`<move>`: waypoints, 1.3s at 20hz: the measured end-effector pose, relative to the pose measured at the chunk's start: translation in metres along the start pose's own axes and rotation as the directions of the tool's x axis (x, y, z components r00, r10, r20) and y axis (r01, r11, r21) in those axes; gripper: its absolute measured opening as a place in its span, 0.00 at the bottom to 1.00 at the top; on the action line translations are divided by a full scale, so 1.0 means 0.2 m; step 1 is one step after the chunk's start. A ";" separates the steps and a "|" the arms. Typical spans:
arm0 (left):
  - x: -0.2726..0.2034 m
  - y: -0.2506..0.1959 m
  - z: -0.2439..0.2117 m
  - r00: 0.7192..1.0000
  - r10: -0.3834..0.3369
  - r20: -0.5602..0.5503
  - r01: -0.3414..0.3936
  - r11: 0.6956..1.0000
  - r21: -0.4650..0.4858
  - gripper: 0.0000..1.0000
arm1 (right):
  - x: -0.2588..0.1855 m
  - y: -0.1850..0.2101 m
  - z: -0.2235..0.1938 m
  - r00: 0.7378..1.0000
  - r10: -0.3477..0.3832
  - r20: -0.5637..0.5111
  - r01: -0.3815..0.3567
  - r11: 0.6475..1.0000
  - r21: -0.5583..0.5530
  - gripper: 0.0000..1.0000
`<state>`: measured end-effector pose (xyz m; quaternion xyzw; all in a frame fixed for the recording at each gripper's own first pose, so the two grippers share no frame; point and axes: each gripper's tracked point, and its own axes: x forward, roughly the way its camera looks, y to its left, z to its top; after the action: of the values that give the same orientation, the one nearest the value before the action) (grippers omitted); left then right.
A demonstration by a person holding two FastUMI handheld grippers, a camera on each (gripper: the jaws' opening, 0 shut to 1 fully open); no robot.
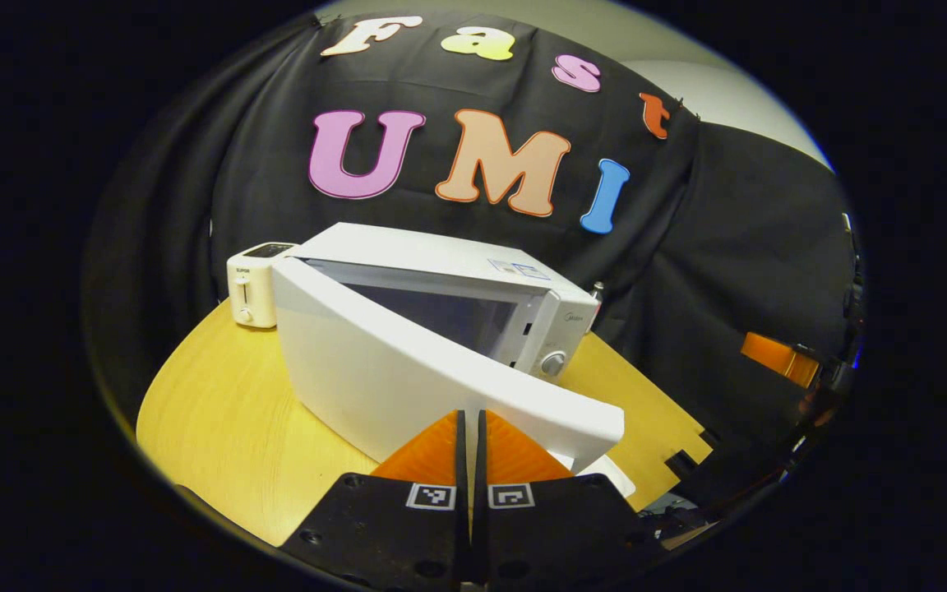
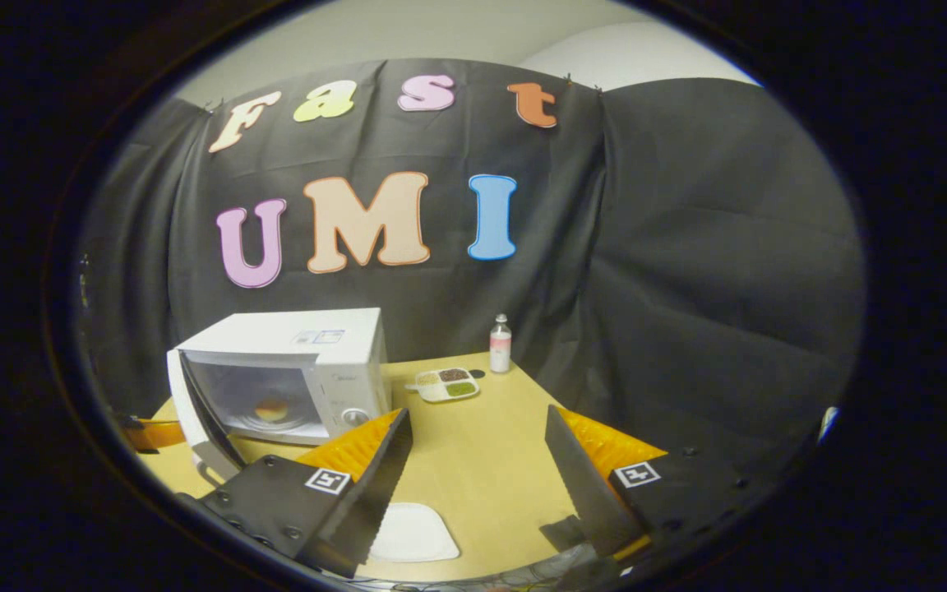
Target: Open the microwave oven with the left hand, put the food in, and close the microwave oven.
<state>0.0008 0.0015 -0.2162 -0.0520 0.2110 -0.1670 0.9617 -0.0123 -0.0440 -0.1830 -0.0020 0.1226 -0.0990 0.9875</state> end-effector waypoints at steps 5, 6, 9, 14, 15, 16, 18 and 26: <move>0.15 -0.07 0.04 1.000 -0.029 0.003 0.029 0.999 0.016 0.00 | -0.03 0.03 0.00 1.000 0.002 -0.001 -0.002 1.000 0.019 1.00; 0.19 -0.07 0.05 0.999 -0.034 0.005 0.034 0.999 0.016 0.00 | -0.02 0.04 0.00 1.000 0.004 -0.001 -0.004 1.000 0.017 1.00; 0.28 -0.09 0.07 0.999 -0.038 0.008 0.038 0.999 -0.007 0.00 | -0.03 0.07 -0.03 1.000 0.013 -0.015 -0.013 1.000 0.009 1.00; 0.45 -0.12 0.10 0.999 -0.038 0.017 0.039 0.998 -0.048 0.00 | 0.00 0.08 -0.04 1.000 0.007 -0.029 -0.007 1.000 0.016 1.00; 0.48 -0.13 0.11 0.999 -0.040 0.016 0.041 0.998 -0.054 0.00 | 0.01 0.09 -0.04 0.999 0.008 -0.031 -0.007 1.000 0.022 1.00; 0.51 -0.13 0.11 0.999 -0.040 0.018 0.040 0.998 -0.054 0.00 | 0.02 0.09 -0.04 0.999 0.007 -0.035 -0.006 1.000 0.027 1.00; 0.56 -0.13 0.13 0.999 -0.033 0.025 0.035 0.998 -0.058 0.00 | 0.03 0.09 -0.05 0.999 0.004 -0.040 -0.003 1.000 0.020 1.00; 0.71 -0.14 0.21 0.999 -0.005 0.050 0.009 0.996 -0.089 0.00 | 0.08 0.05 -0.08 0.998 0.000 -0.066 0.001 1.000 0.006 0.92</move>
<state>0.1305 -0.0726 -0.2290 -0.0999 0.1940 -0.1593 0.9628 0.0017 -0.0366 -0.2025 0.0041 0.1550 -0.0997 0.9829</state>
